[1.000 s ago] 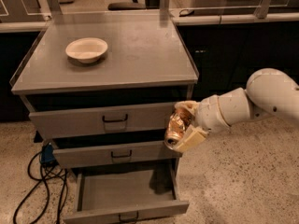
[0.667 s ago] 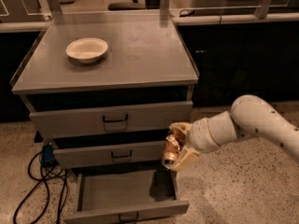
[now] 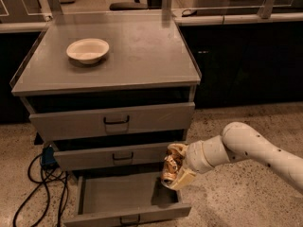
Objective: Place orange can into bottom drawer
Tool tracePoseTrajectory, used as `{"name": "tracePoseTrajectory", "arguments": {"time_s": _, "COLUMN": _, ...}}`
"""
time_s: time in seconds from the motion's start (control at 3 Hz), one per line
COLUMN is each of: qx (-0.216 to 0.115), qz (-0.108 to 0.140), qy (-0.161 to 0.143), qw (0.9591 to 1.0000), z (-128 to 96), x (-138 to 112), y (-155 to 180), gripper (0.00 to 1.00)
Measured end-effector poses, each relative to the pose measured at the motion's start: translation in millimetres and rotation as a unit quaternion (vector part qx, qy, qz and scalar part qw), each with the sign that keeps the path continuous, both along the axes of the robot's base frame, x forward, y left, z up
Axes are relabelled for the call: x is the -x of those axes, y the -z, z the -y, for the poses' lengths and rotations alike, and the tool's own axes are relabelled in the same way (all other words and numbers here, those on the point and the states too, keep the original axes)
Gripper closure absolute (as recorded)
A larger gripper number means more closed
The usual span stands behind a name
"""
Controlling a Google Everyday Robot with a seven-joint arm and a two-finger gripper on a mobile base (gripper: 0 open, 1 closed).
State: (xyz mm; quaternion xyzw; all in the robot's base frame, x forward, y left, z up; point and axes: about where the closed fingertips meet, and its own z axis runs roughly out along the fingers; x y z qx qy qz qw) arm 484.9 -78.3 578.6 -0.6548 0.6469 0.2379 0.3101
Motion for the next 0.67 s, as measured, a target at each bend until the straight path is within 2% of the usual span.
{"name": "tracePoseTrajectory", "arguments": {"time_s": 0.33, "qx": 0.000, "qz": 0.001, "qy": -0.002, "qw": 1.0000, "z": -0.8, "x": -3.5, "y": 18.1, "gripper": 1.00}}
{"name": "tracePoseTrajectory", "arguments": {"time_s": 0.67, "qx": 0.020, "qz": 0.005, "qy": 0.010, "qw": 0.9997, "z": -6.0, "x": -25.2, "y": 66.4, "gripper": 1.00}}
